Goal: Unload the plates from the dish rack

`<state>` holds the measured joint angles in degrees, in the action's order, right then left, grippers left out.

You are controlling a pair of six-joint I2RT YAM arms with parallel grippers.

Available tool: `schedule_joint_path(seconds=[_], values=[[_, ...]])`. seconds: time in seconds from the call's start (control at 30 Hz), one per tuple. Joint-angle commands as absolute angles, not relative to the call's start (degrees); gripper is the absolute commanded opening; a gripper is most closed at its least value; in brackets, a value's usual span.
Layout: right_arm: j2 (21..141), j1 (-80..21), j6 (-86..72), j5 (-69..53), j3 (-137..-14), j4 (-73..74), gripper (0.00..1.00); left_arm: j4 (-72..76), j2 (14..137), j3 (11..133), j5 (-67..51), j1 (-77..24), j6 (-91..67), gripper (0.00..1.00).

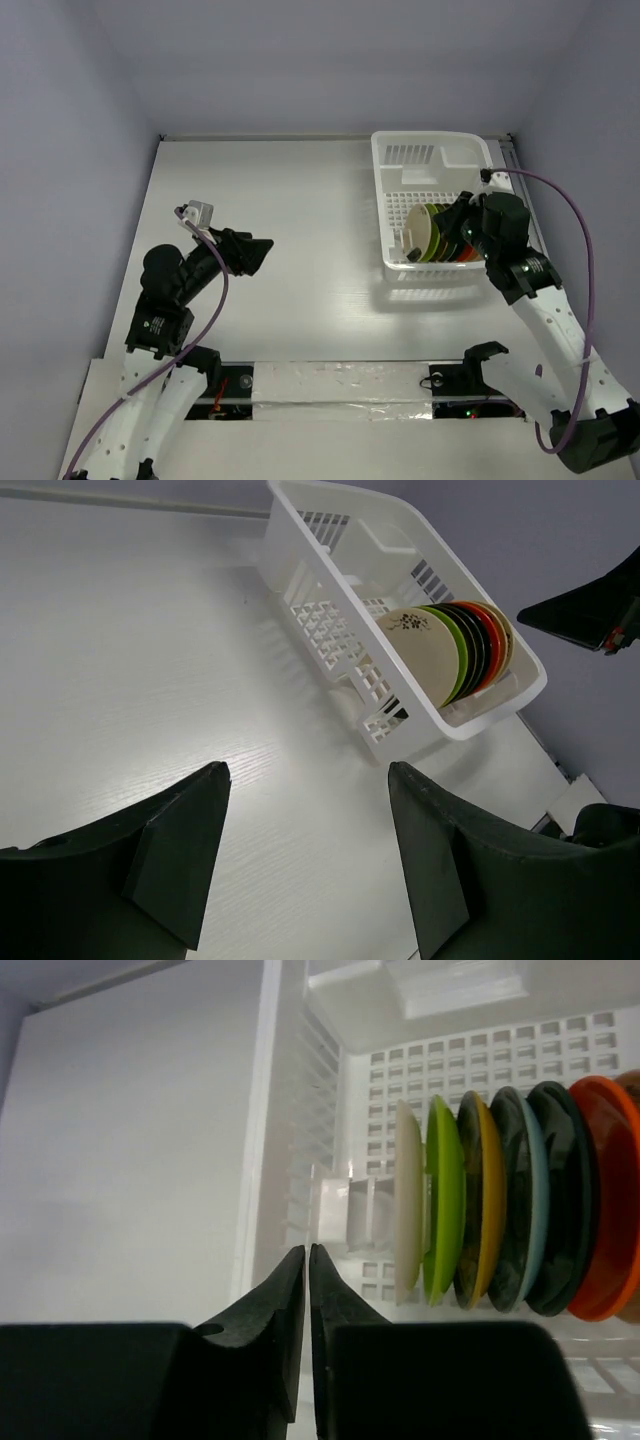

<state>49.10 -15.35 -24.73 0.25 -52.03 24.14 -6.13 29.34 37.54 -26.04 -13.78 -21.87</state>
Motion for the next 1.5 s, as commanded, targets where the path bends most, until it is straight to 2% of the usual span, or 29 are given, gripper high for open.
schedule_joint_path(seconds=[0.0,0.1,0.13,0.23,0.37,0.4,0.43,0.47,0.6,0.63,0.67,0.7,0.77,0.9,1.13,1.47], values=[[48.5,-17.1,-22.3,8.6,-57.1,24.7,0.09,-5.3,29.5,39.0,-25.6,-14.0,-20.8,0.61],[46.9,-17.8,-20.3,9.8,-60.5,27.5,0.00,-5.2,30.8,39.2,-26.4,-14.5,-20.7,0.58],[46.3,-17.8,-20.3,9.8,-60.6,27.7,0.00,-5.2,30.8,39.3,-26.4,-14.5,-20.7,0.58],[47.1,-17.8,-18.9,10.9,-61.0,28.6,0.00,-4.0,31.2,39.2,-27.9,-14.5,-20.8,0.47],[51.8,-18.9,-18.9,11.1,-60.8,29.3,0.02,-3.3,31.3,38.6,-29.0,-14.5,-21.4,0.01],[52.7,-19.5,-18.9,12.3,-61.0,28.8,0.03,-3.6,31.0,38.6,-28.6,-14.5,-21.4,0.00],[53.5,-19.5,-19.0,13.1,-61.3,28.8,0.05,-4.0,30.9,38.6,-28.0,-14.5,-21.3,0.00],[55.4,-19.5,-19.1,14.0,-61.4,28.9,0.12,-4.8,30.1,38.4,-26.6,-14.5,-21.3,0.00],[60.1,-21.6,-19.5,18.1,-61.7,27.9,0.32,-5.9,28.4,37.4,-22.8,-15.6,-22.2,0.00],[61.1,-21.6,-19.5,18.3,-61.7,27.6,0.35,-5.9,28.0,37.3,-22.6,-15.6,-22.4,0.03],[62.0,-22.3,-19.5,18.5,-61.6,27.3,0.40,-5.8,27.8,37.2,-22.4,-15.6,-22.6,0.14],[63.8,-22.8,-19.6,19.8,-61.6,26.9,0.42,-5.8,27.5,37.1,-22.0,-15.6,-22.7,0.19],[65.7,-22.9,-19.8,21.8,-61.9,27.0,0.43,-6.0,27.2,37.1,-21.7,-15.6,-22.8,0.29],[70.5,-22.9,-20.0,26.2,-63.3,27.1,0.43,-5.7,27.1,36.8,-22.3,-15.6,-22.9,0.36],[76.1,-22.9,-20.4,28.4,-63.7,26.6,0.36,-5.7,26.7,36.7,-22.3,-15.6,-22.9,0.37],[78.3,-22.9,-19.0,28.2,-65.1,27.3,0.07,-5.5,26.6,36.7,-22.4,-15.6,-23.0,0.38]])
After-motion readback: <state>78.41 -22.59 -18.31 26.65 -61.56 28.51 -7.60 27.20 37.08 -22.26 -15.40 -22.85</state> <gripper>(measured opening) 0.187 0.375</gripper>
